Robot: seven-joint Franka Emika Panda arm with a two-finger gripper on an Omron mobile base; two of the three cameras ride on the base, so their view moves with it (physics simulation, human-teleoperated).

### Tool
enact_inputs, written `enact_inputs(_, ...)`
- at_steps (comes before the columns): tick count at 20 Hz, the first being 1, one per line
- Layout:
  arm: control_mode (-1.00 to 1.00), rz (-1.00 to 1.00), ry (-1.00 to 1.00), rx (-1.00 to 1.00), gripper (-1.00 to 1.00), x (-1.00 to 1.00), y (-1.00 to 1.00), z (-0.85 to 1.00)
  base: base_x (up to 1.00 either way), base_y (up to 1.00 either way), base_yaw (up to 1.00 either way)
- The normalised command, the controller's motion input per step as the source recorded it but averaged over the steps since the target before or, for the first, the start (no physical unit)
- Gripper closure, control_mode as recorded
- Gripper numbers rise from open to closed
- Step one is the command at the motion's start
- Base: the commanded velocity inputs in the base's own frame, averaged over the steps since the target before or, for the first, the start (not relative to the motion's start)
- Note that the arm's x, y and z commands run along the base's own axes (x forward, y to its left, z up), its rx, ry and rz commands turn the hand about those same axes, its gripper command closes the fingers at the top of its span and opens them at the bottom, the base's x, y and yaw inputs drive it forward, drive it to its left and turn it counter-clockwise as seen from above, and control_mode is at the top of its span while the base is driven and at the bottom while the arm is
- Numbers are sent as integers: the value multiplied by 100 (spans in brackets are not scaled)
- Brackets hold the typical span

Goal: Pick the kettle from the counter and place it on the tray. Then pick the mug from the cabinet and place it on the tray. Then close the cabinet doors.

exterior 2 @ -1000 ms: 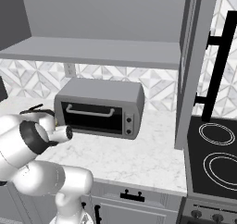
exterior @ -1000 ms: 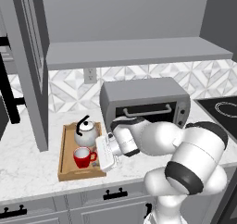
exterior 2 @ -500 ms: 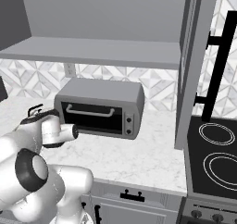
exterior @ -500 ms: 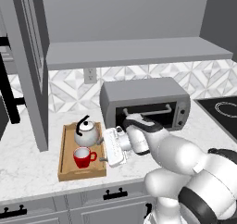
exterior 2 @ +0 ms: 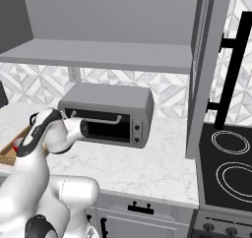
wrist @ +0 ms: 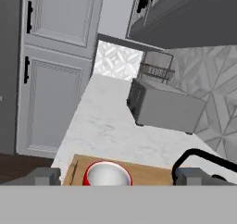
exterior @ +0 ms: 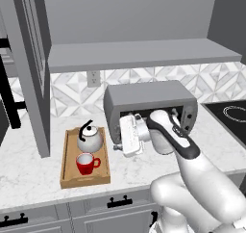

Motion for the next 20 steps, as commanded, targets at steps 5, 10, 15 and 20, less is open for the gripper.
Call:
enact_inputs(5,-100,-28,0,0,-100,-31,-59,42,0,0,0)
enact_inputs(10,-100,-30,1,1,-100,-32,-75,29,0,0,0)
enact_inputs(15,-100,-22,0,1,-100,-31,-33,2,0,0,0)
enact_inputs(20,-100,-11,-2,6,-100,-22,-37,0,0,0,0)
